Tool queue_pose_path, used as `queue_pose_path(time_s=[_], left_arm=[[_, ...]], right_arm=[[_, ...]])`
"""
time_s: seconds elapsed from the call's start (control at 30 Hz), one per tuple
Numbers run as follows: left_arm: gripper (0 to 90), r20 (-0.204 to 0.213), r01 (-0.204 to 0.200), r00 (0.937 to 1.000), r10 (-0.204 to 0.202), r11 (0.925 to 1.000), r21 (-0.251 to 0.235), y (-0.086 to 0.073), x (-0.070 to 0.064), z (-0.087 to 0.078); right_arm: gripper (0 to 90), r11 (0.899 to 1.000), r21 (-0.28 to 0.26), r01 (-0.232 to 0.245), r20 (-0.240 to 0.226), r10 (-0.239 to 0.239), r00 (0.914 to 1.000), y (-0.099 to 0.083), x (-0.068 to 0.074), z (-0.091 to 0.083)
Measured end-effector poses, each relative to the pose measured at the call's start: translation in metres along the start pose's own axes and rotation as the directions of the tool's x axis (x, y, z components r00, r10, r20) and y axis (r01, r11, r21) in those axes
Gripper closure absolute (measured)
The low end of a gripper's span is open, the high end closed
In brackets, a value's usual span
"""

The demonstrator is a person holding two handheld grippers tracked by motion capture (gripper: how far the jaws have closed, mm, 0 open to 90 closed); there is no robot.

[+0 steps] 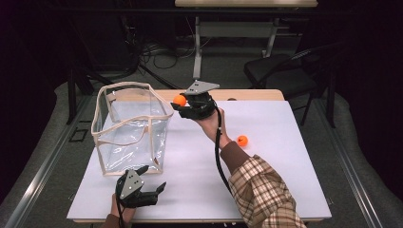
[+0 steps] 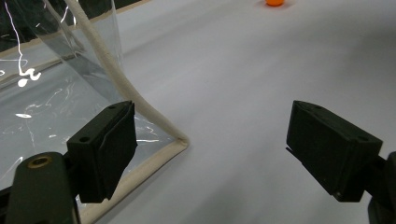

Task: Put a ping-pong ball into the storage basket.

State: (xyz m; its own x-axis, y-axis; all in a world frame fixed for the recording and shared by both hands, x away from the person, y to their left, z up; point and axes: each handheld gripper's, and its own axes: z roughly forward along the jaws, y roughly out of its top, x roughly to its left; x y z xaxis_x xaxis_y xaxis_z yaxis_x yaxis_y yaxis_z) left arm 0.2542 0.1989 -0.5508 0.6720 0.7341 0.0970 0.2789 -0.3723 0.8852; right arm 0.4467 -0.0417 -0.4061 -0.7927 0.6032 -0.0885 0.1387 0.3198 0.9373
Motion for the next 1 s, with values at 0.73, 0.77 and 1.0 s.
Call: queue_pose_path(time_s=[0.73, 0.77, 1.0], left_arm=[[16.0, 0.0, 0.001, 1.0, -0.001, 1.0, 0.0, 0.0, 0.0, 0.0], [16.0, 0.0, 0.0, 1.0, 0.0, 1.0, 0.001, 0.0, 0.0, 0.0], [16.0, 0.001, 0.001, 1.0, -0.001, 1.0, 0.0, 0.0, 0.0, 0.0]], right_arm=[[50.8, 1.0, -0.004, -0.01, -0.019, 0.01, 0.9998, 0.006, 0.005, 0.012], [50.8, 1.0, -0.002, -0.011, -0.021, 0.011, 0.9997, 0.006, 0.005, 0.013], [50.8, 1.0, 0.001, -0.011, -0.034, 0.011, 0.9994, 0.006, 0.007, 0.018]])
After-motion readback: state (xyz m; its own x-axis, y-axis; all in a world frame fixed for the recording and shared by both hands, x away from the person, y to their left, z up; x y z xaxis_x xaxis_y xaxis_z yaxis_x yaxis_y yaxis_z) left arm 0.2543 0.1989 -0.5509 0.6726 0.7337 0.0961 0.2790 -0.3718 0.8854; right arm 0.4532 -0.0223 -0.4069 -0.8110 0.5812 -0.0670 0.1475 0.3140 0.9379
